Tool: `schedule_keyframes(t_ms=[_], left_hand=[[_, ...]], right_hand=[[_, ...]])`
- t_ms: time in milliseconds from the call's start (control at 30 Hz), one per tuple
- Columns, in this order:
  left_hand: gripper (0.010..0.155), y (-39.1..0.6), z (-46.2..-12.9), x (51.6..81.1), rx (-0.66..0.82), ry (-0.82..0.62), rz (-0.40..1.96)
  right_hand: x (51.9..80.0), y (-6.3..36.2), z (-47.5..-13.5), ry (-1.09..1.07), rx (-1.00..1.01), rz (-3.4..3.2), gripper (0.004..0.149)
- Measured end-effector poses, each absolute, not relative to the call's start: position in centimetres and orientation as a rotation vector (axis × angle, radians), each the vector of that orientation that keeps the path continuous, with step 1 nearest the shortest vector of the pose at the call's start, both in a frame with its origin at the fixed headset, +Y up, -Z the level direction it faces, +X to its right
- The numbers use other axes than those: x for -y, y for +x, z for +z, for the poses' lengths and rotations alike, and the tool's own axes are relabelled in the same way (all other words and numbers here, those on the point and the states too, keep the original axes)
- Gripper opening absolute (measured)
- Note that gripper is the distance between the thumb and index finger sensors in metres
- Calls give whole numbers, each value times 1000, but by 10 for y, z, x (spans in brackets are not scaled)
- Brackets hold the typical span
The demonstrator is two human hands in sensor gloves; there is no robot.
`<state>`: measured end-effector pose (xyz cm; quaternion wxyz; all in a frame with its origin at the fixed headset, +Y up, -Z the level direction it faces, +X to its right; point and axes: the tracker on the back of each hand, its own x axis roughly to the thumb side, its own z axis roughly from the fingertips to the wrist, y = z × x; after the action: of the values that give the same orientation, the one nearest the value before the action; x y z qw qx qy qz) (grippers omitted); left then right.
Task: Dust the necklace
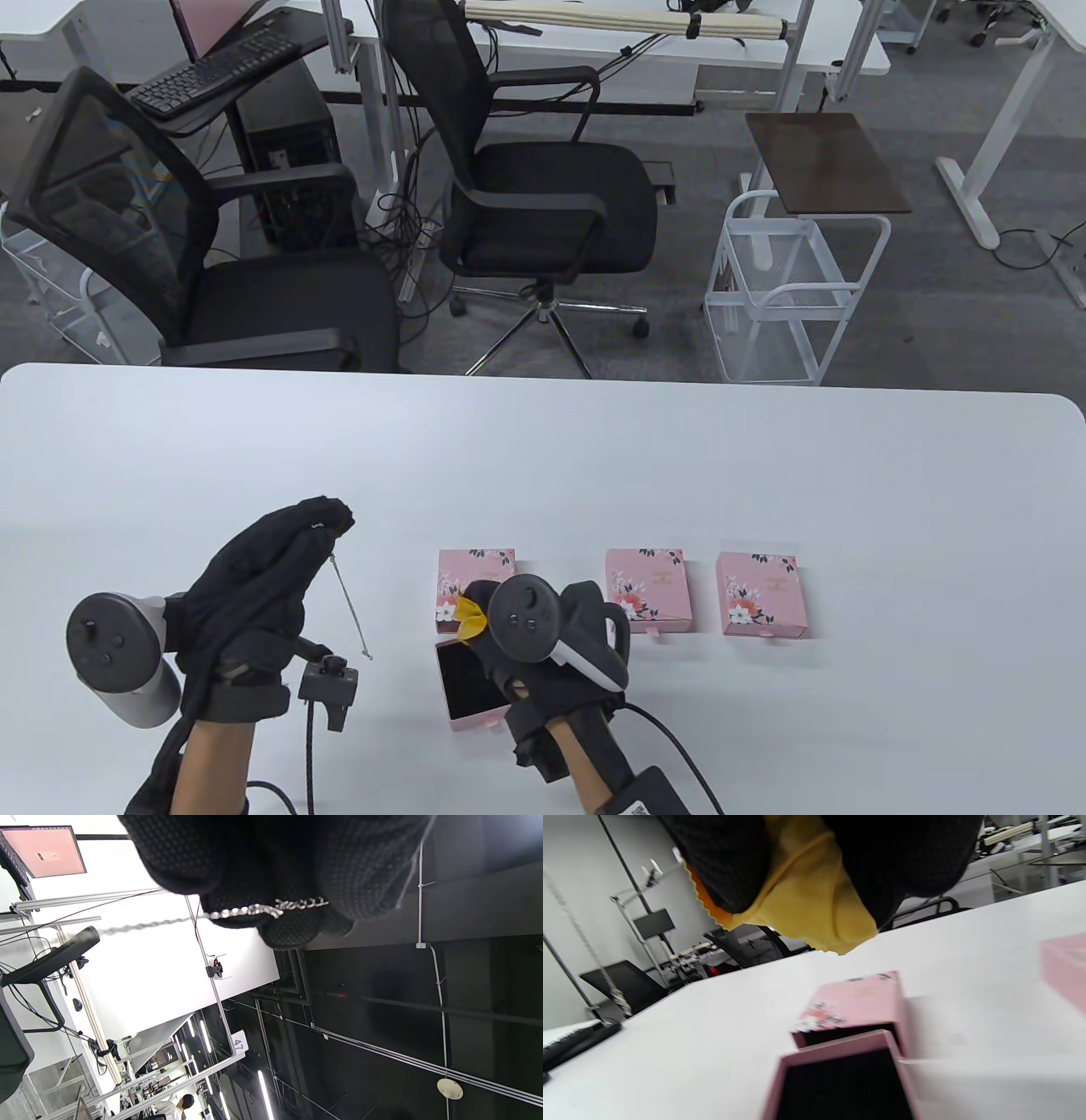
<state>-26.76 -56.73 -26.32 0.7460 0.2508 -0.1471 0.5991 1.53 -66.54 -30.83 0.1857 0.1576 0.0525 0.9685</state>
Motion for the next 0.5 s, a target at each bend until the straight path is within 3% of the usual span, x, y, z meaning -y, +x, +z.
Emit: schedule_keyframes(t_ms=[167, 333, 500], left_hand=[[35, -255, -264, 568, 355, 523, 1287], [35, -245, -262, 569, 378, 505, 1268], [35, -243, -262, 569, 384, 496, 1266]], right_hand=[[705, 49, -309, 310, -390, 2952, 47], [736, 54, -303, 304, -547, 3071, 51], [750, 48, -296, 340, -650, 3174, 67]])
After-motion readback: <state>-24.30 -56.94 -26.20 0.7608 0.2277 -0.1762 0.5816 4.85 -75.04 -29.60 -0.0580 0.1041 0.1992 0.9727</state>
